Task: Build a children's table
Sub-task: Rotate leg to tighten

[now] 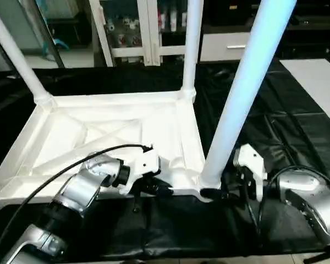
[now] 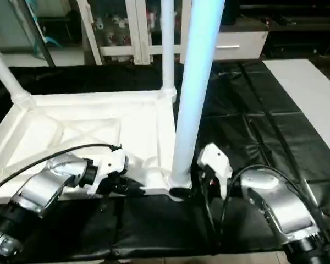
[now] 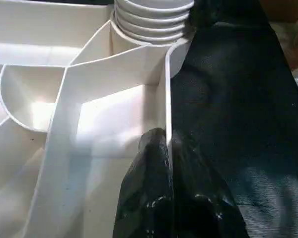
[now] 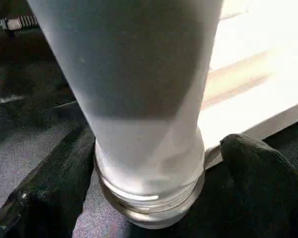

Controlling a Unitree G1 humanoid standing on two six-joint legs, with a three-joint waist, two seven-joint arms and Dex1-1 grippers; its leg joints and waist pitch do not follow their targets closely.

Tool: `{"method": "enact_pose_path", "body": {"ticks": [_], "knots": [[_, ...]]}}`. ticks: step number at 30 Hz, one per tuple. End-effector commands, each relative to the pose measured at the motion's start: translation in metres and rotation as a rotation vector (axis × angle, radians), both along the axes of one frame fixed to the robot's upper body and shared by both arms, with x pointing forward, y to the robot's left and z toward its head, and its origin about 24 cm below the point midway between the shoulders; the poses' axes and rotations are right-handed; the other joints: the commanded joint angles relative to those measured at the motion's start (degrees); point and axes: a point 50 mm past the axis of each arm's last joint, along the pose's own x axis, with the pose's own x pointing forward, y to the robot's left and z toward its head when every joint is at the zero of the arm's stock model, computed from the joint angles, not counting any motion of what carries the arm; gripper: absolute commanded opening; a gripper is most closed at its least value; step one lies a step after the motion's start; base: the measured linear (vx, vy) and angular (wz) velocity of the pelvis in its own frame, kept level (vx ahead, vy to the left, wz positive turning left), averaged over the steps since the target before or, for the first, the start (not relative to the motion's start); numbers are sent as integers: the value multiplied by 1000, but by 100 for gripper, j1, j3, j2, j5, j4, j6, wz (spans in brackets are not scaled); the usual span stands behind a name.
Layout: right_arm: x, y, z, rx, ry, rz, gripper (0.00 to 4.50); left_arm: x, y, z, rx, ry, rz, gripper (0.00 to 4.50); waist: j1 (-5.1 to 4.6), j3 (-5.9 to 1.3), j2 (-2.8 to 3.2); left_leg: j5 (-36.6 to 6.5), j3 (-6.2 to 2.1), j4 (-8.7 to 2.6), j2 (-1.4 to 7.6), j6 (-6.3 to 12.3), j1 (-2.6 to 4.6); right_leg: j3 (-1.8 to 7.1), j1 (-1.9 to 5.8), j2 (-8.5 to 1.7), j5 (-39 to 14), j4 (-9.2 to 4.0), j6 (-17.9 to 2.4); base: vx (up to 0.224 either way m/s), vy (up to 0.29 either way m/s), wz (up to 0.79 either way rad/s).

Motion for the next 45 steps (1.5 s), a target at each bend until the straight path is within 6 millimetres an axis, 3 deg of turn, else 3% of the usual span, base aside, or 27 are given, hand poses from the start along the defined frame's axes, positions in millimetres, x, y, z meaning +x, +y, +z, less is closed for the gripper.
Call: {"method": "enact_pose_path", "body": {"ticks": [1, 5, 6, 16, 21, 23, 26, 28, 32, 34, 36, 39, 40, 41, 43, 45], "knots": [[5, 1, -3, -32, -10, -8, 396, 0, -7, 11, -43, -20, -48, 0, 23, -342, -122, -1253, -186, -439, 423, 410, 133, 230, 222, -335, -1193, -324, -1475, 0, 0, 0], [14, 3, 0, -7, -31, -37, 377, 2, -9, 12, -45, -26, -46, 0, 14, -351, -121, -1196, -189, -428, 414, 454, 121, 220, 241, -338, -1097, -312, -1512, 0, 0, 0], [14, 3, 1, -5, -31, -37, 354, 2, -9, 12, -45, -25, -45, 0, 7, -348, -126, -1221, -192, -427, 413, 448, 118, 218, 242, -333, -1141, -315, -1497, 0, 0, 0], [14, 4, -1, 19, -28, -14, 285, 1, -9, 10, -40, -13, -44, 0, 1, -357, -137, -1171, -185, -408, 412, 477, 126, 221, 243, -330, -1081, -307, -1523, 0, 0, 0], [15, 7, -5, 25, -29, -29, 278, 1, -11, 8, -40, -14, -31, 0, -2, -357, -142, -1197, -185, -403, 409, 466, 125, 223, 243, -328, -1142, -308, -1520, 0, 0, 0], [28, 8, -14, 17, -48, -184, 276, 9, -16, 2, -38, -32, 53, 0, -12, -353, -175, -1213, -177, -396, 404, 458, 122, 231, 232, -327, -1223, -313, -1504, 0, 0, 0], [38, 14, -22, 30, -49, -328, 276, 18, -23, -4, -33, -54, 150, 0, -99, -319, -203, -1653, -202, -401, 359, 133, 120, 217, 188, -316, -2066, -379, -1318, 0, 0, 0], [41, 17, -25, 46, -45, -373, 276, 21, -27, -6, -36, -58, 179, 0, -123, -313, -209, -1899, -215, -407, 364, 32, 163, 228, 146, -308, -2331, -401, -1207, 0, 0, 0], [60, 35, -40, 64, -24, -655, 275, 39, -49, -10, -38, -95, 355, 0, -195, -315, -211, -2112, -230, -412, 337, -65, 163, 229, 121, -298, -2540, -429, -1096, 0, 0, 0], [66, 39, -45, 43, -11, -752, 275, 47, -57, -13, -17, -115, 444, 0, -230, -298, -190, -2269, -228, -402, 313, -108, 189, 222, 68, -294, -2769, -475, -1046, 0, 0, 0], [71, 42, -50, 7, 11, -833, 275, 54, -64, -14, 1, -126, 531, 0, -241, -301, -182, -2367, -246, -400, 309, -140, 203, 209, 76, -306, -2935, -504, -966, 0, 0, 0], [76, 45, -56, -58, 28, -914, 275, 60, -69, -16, 33, -157, 612, 0, -252, -304, -178, -2462, -271, -442, 321, -124, 204, 179, 97, -295, -2813, -530, -921, 0, 0, 0], [82, 49, -59, -99, 40, -1021, 275, 66, -76, -15, 61, -212, 682, 0, -255, -312, -224, -2481, -254, -442, 324, -85, 212, 178, 94, -293, -2750, -543, -916, 0, 0, 0], [83, 51, -60, -106, 42, -1049, 275, 68, -78, -15, 65, -229, 701, 0, -267, -308, -195, -2524, -257, -437, 318, -100, 221, 183, 64, -300, -2789, -540, -929, 0, 0, 0], [86, 52, -58, -86, 40, -1074, 275, 70, -81, -13, 58, -242, 720, 0, -272, -299, -189, -2820, -271, -425, 302, -132, 288, 151, 40, -304, -3062, -613, -809, 0, 0, 0], [92, 57, -50, 18, 30, -1076, 275, 71, -83, -12, 48, -243, 723, 0, -289, -304, -182, -2872, -276, -452, 307, -99, 263, 139, 58, -301, -2991, -618, -759, 0, 0, 0]]}}
